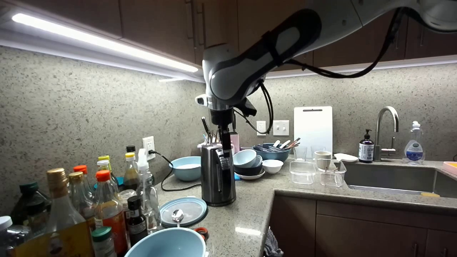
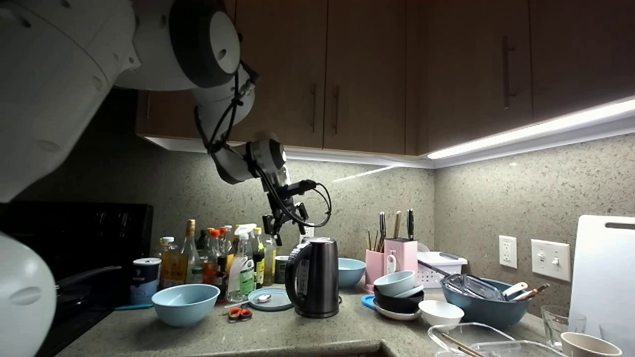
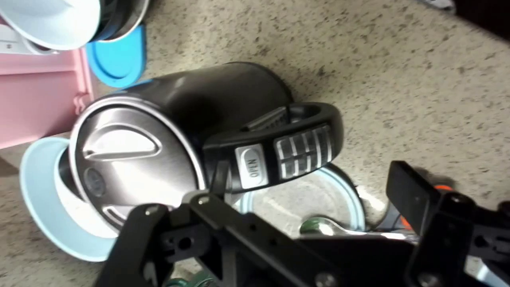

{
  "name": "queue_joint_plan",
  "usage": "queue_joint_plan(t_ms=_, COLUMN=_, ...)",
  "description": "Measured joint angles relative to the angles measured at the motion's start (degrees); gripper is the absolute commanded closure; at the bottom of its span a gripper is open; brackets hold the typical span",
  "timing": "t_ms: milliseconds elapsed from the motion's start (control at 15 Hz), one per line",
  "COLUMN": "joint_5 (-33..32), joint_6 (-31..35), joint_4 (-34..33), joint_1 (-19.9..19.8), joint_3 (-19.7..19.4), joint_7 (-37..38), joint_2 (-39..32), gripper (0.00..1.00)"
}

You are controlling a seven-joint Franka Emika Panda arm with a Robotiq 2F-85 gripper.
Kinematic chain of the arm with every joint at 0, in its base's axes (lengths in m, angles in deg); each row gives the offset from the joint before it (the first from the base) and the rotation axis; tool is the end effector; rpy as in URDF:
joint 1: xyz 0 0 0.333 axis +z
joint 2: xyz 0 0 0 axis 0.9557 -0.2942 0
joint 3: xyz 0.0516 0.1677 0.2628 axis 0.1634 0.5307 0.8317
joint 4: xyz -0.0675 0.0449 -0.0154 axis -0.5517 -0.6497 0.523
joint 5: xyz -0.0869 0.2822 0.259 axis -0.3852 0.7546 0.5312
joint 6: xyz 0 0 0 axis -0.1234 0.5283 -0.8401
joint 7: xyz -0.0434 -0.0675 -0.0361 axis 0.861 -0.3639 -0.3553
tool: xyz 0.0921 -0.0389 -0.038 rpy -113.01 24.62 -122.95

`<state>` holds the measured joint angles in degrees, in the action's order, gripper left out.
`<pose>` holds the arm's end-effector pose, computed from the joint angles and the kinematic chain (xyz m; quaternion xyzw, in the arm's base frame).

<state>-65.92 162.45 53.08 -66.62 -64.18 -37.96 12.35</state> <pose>0.6749 0.1258 0.4378 0.8527 0.4912 0.0699 0.1633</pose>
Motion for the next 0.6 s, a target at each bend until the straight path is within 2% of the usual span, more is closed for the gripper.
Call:
queue_joint_plan(t_ms=267, joint_5=-7.48, joint_6=11.90, joint_4=0.11, joint_1=1.51, joint_3=-2.21, joint_7=8.81, joint_2=-2.72, gripper=0.00)
queue_joint_plan(t_ms=400, joint_5=-10.61, joint_6=11.61, joint_4=0.10, joint_1=2.89, joint_3=-3.42, joint_7=12.28, joint_2=-3.60, gripper=0.00)
queue_joint_plan(t_ms=600, joint_5=-12.86, joint_6=5.56, joint_4=-0.21, joint_1=5.03, joint_3=-4.35, joint_7=13.67, joint_2=-3.70, gripper=0.00)
